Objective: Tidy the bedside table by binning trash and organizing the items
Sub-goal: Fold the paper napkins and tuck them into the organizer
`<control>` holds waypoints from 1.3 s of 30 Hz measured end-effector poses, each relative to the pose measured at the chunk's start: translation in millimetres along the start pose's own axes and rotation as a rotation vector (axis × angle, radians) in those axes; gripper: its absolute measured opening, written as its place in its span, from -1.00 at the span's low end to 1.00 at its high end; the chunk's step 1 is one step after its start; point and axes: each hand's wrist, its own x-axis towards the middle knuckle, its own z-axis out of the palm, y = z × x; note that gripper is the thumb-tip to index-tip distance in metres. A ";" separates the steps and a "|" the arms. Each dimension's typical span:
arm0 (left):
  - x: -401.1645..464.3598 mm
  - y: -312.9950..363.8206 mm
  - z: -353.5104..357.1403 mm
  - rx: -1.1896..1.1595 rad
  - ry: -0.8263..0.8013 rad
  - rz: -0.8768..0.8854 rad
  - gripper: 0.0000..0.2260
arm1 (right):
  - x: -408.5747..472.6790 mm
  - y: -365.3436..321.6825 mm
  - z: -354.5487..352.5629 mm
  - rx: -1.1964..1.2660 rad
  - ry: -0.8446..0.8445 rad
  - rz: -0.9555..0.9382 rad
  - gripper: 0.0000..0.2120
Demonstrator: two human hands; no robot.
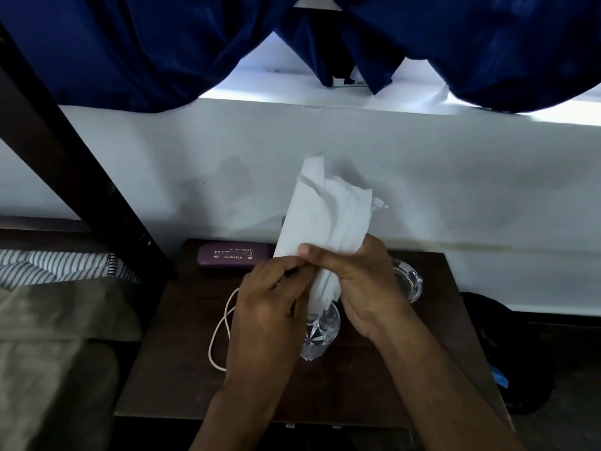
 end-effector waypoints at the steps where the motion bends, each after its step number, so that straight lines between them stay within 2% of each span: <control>1: -1.7 -0.5 -1.1 0.004 0.002 0.019 -0.81 | 4.2 -2.0 -4.6 -0.002 0.069 -0.003 -0.65; 3: -9.2 -5.2 -5.9 -0.002 0.074 0.011 -0.84 | 16.8 -9.0 -20.6 0.031 0.200 -0.013 -0.69; 6: -22.8 -14.2 -13.1 -0.021 0.250 -0.214 -0.86 | 36.3 -19.9 -53.8 -0.007 0.377 -0.077 -0.70; 9: -33.4 -19.6 -3.4 -0.022 0.229 -0.380 -0.83 | 53.1 -18.2 -77.6 -0.104 0.501 -0.142 -0.74; 12: -39.5 -26.8 9.6 -0.008 0.176 -0.373 -0.84 | 73.2 -3.9 -82.3 -0.188 0.591 -0.190 -0.78; 14: -43.2 -34.1 14.7 -0.019 0.199 -0.358 -0.89 | 87.0 8.0 -78.1 -0.269 0.658 -0.233 -0.76; 20: -52.9 -46.0 31.5 -0.030 0.246 -0.352 -0.86 | 108.9 34.4 -57.8 -0.493 0.804 -0.382 -0.75; 26: -54.5 -52.1 34.5 -0.015 0.229 -0.402 -0.86 | 111.8 62.0 -43.9 -0.635 0.863 -0.464 -0.63; 32: -52.7 -50.5 33.2 -0.019 0.191 -0.421 -0.85 | 112.8 65.7 -35.1 -0.770 0.730 -0.461 -0.67; 34: -52.5 -49.8 32.5 -0.019 0.186 -0.426 -0.86 | 113.4 63.4 -35.8 -0.861 0.743 -0.480 -0.65; 36: -52.3 -49.2 32.1 -0.018 0.173 -0.440 -0.88 | 112.2 63.9 -40.2 -0.928 0.733 -0.410 -0.64; 39: -52.5 -47.9 32.0 -0.006 0.148 -0.456 -0.84 | 111.1 67.4 -46.3 -0.948 0.625 -0.258 -0.69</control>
